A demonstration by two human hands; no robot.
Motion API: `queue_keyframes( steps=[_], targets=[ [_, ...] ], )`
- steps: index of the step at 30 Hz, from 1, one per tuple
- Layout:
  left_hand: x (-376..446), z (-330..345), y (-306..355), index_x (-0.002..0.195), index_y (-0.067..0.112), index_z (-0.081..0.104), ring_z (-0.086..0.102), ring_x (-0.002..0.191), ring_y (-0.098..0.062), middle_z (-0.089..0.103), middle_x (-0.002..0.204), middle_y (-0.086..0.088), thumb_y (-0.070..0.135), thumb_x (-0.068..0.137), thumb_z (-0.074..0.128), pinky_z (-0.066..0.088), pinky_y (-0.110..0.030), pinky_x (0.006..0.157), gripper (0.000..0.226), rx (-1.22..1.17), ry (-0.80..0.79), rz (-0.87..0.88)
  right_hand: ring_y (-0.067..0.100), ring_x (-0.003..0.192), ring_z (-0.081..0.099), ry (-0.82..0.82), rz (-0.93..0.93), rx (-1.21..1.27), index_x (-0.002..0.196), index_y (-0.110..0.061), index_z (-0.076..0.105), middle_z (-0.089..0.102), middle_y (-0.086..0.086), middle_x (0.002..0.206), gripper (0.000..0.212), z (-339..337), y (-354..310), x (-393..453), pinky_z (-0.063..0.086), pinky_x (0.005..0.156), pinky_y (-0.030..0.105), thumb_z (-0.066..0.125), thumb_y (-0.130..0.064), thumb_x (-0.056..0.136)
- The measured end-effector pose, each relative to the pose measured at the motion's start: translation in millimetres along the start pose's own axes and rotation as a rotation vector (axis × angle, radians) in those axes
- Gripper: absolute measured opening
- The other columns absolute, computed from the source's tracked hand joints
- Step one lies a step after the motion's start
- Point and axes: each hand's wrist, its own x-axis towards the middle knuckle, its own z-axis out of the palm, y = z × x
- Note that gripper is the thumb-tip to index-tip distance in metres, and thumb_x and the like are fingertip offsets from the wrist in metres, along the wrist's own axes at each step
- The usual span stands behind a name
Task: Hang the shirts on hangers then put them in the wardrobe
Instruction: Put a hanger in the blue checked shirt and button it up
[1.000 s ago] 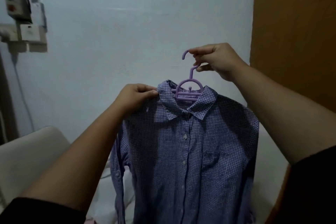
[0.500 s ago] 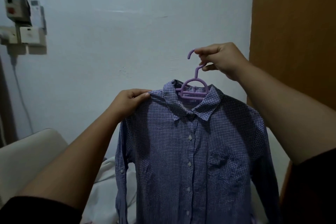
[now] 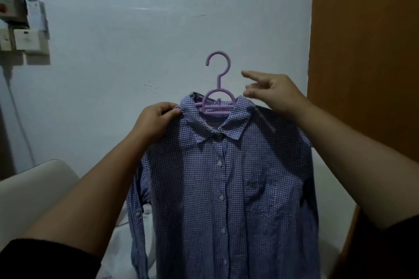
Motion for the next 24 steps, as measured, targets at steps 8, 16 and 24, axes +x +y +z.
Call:
queue_keyframes(
  steps=[8, 16, 24],
  targets=[
    [20, -27, 3, 0.109, 0.017, 0.069, 0.061, 0.089, -0.012, 0.065, 0.097, 0.001, 0.022, 0.094, 0.059, 0.045, -0.017, 0.074, 0.019, -0.073, 0.110, -0.006, 0.013, 0.142, 0.021, -0.053, -0.157, -0.620, 0.149, -0.025, 0.022, 0.023, -0.003, 0.156, 0.094, -3, 60, -26, 0.020, 0.115, 0.034, 0.075, -0.043, 0.074],
    [24, -28, 9, 0.102, 0.026, 0.067, 0.056, 0.075, 0.009, 0.063, 0.085, 0.017, 0.022, 0.094, 0.060, 0.047, -0.005, 0.065, 0.011, -0.150, 0.116, 0.026, 0.024, 0.137, 0.020, 0.100, -0.251, -0.870, 0.151, -0.013, 0.007, 0.022, 0.009, 0.152, 0.099, 0, 66, -16, 0.018, 0.110, 0.043, 0.071, -0.039, 0.080],
    [27, -33, 3, 0.118, 0.026, 0.065, 0.057, 0.089, 0.001, 0.062, 0.103, 0.013, 0.023, 0.092, 0.063, 0.041, -0.005, 0.070, 0.027, 0.017, 0.021, 0.104, 0.029, 0.133, 0.026, 0.126, -0.183, -0.846, 0.150, -0.013, 0.015, 0.029, 0.012, 0.146, 0.096, -12, 75, -6, 0.025, 0.107, 0.050, 0.074, -0.033, 0.078]
  ],
)
